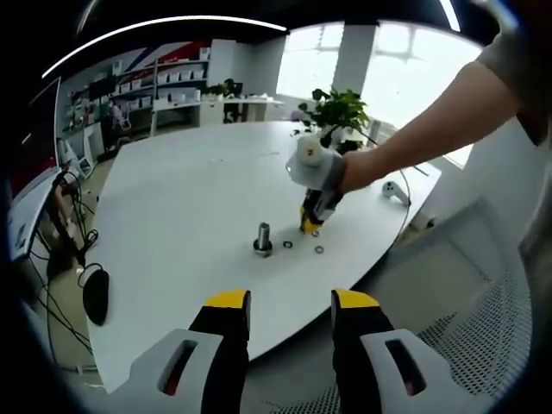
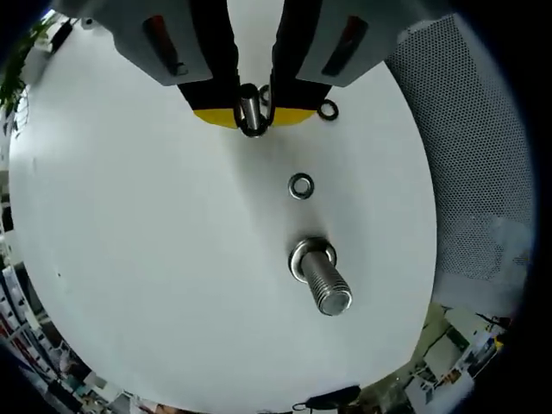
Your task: Place the washer onto the threaded stud by aligning its center hole with the stud, sliding it down to the base, and recovering from edge contact or off-axis alignment until the washer reaches the visible bottom stop.
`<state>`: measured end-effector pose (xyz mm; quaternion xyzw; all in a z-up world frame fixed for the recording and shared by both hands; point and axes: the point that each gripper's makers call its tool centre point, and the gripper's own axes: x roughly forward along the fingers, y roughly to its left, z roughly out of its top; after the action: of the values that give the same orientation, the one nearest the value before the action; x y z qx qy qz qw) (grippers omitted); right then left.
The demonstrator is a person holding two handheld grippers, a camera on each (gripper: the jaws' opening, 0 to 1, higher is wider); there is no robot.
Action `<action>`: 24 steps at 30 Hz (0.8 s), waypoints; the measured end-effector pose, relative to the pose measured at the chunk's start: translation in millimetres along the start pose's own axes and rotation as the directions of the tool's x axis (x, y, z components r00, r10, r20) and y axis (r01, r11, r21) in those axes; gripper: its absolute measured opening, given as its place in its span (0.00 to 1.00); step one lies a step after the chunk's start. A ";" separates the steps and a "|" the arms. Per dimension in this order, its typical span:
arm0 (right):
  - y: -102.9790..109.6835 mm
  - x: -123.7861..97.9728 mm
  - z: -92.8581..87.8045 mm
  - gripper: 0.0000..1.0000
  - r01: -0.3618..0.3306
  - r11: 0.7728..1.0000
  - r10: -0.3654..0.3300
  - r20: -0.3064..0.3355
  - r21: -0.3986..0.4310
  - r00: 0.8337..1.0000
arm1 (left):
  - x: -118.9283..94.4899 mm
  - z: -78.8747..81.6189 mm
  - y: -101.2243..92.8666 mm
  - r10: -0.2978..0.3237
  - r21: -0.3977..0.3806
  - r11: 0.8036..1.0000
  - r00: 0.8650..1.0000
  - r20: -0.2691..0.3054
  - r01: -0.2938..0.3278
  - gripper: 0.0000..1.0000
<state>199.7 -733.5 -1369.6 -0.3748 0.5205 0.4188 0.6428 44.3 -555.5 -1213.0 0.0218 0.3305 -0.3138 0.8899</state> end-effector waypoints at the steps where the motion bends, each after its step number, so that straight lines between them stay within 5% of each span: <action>1: -0.1 1.5 -0.4 0.15 -0.002 1.000 0.002 0.001 0.009 1.000 | 0.1 0.0 0.0 0.000 0.001 1.000 1.000 0.000 0.000 0.35; 24: -1.1 -14.0 -13.7 0.17 0.003 0.995 -0.007 0.042 0.102 0.999 | 0.1 0.0 -0.6 -0.006 -0.004 1.000 1.000 -0.001 0.006 0.35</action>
<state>194.4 -748.5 -1358.2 -0.3338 0.5264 0.3981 0.6731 44.0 -556.0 -1212.9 0.0194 0.3315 -0.3157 0.8889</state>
